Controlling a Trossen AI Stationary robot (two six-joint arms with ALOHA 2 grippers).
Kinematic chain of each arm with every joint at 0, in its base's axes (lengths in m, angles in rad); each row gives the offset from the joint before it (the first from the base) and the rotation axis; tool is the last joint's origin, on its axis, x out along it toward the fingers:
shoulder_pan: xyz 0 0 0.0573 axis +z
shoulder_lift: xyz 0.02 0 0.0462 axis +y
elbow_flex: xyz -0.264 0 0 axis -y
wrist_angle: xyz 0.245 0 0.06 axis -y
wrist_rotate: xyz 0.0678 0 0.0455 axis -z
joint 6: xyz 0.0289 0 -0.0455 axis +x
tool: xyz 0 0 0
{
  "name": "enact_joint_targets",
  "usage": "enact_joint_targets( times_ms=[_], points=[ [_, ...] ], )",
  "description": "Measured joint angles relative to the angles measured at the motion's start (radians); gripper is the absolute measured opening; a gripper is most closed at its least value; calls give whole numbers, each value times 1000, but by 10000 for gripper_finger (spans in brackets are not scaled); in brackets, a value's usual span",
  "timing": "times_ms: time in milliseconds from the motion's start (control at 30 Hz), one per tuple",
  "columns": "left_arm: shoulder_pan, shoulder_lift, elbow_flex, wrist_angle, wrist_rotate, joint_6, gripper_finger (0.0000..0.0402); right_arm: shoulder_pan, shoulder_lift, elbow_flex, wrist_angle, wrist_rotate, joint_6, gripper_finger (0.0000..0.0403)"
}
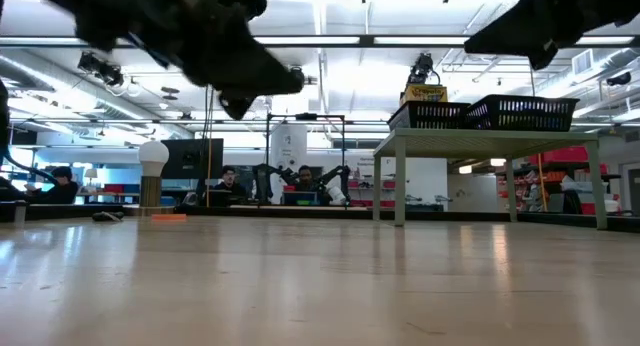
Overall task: Pick & Place Office Desk Supplies
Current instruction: Put the yellow crayon box into the left black bin on the shelf
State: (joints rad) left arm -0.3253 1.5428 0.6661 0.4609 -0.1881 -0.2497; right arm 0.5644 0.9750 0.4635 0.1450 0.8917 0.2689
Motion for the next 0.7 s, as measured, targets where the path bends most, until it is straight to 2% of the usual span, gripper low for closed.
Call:
enact_joint_targets(
  times_ms=[200, 300, 433, 600, 700],
  points=[
    [-106, 0, 229, -735, 61, -154, 25, -3, 0, -33, 15, 0, 3, 7],
    [-164, 2, 309, -985, 110, -236, 48, -9, 0, -33, 17, 0, 2, 11],
    [-241, 2, 360, -1131, 183, -370, 84, -29, 0, -33, 17, -38, -56, 20],
    [-331, 2, 363, -1196, 293, -495, 122, -69, 0, -33, 19, -89, -109, 22],
    [-383, 2, 363, -1222, 322, -539, 137, -86, 0, -33, 19, -118, -101, 22]
  ],
)
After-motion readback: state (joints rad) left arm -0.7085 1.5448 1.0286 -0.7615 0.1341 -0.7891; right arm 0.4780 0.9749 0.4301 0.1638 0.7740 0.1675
